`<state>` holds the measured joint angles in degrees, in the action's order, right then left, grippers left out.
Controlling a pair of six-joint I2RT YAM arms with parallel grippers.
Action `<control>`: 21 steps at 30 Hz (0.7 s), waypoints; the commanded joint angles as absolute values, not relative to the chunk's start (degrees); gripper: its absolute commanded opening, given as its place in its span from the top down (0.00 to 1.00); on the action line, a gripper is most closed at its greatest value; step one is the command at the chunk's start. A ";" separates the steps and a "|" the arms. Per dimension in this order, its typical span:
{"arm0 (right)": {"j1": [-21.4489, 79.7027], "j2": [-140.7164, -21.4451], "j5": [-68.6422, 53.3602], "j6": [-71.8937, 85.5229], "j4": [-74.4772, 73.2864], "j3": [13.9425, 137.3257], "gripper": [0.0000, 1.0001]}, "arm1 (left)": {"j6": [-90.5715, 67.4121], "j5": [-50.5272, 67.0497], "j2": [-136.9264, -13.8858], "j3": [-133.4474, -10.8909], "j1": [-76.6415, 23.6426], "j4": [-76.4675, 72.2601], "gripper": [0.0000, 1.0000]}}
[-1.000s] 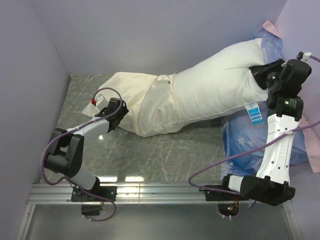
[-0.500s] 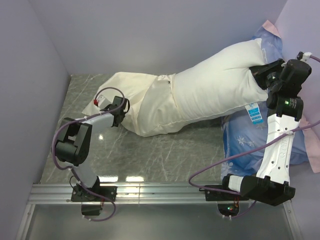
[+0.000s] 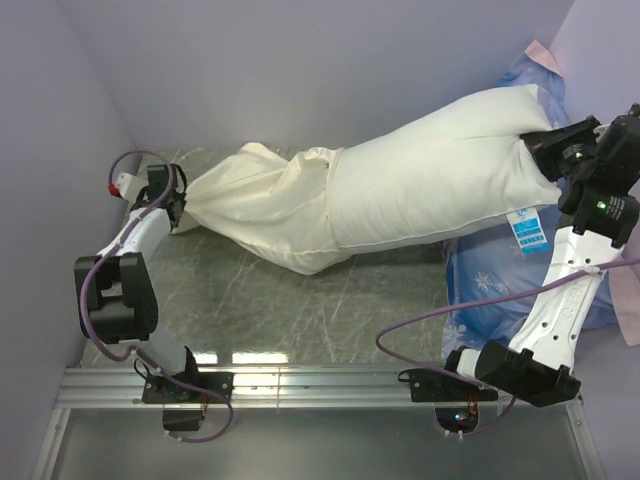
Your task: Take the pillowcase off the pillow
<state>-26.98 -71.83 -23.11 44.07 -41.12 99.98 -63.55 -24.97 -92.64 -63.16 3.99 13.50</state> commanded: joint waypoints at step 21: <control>-35.86 -70.84 -28.56 50.71 -28.74 110.03 1.00 | -51.69 -26.82 -88.51 -71.98 13.36 12.58 1.00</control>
